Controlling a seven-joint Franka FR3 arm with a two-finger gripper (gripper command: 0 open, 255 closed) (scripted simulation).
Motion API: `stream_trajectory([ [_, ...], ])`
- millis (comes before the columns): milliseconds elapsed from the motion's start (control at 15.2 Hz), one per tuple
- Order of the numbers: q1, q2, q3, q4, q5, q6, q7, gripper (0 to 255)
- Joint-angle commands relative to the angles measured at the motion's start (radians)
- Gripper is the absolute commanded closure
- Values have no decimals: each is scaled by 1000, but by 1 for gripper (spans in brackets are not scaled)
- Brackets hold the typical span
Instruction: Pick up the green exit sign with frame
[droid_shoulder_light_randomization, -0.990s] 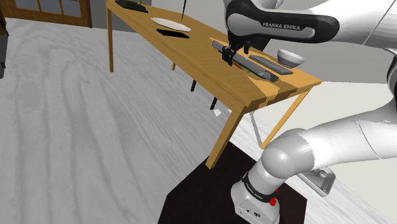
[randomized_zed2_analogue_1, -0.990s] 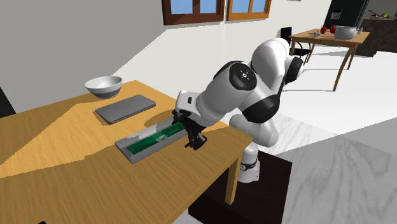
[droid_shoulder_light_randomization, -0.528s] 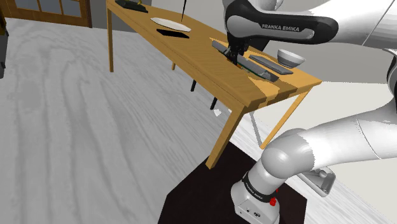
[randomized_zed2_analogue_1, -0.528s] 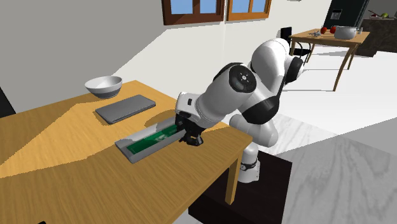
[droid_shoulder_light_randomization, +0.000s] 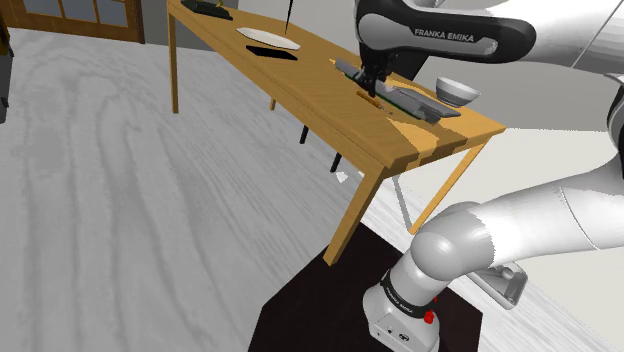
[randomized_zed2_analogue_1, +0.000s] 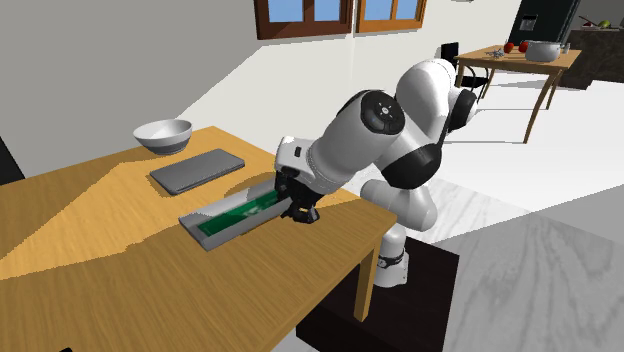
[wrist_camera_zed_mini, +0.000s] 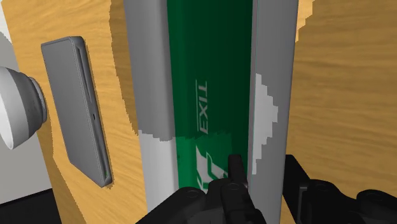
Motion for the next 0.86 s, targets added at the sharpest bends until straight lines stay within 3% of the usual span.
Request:
stream_trajectory([
  [0,-1,5,3,29,1,-21,-12,255],
  [792,-10,39,14,187,-1,-124,-80,255],
])
